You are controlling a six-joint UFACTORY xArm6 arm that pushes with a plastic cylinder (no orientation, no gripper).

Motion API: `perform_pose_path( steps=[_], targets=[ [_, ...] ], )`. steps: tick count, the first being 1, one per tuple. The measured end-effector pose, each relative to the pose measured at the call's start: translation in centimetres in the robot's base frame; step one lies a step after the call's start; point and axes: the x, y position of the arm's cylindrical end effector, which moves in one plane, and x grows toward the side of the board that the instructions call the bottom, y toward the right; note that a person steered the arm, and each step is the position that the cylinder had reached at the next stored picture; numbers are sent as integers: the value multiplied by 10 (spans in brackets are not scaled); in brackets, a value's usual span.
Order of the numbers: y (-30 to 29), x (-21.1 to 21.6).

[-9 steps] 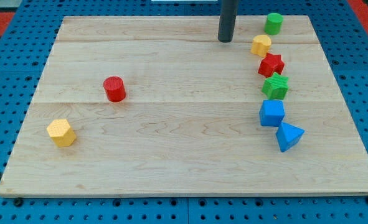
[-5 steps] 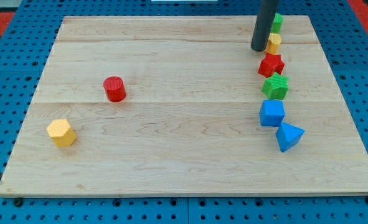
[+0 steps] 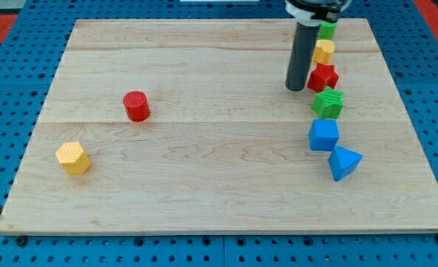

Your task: Slightly adjust the blocks in the vertical line

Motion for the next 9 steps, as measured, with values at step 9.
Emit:
perform_pose_path(
  steps=[9],
  targets=[
    [-42,117]
  ],
)
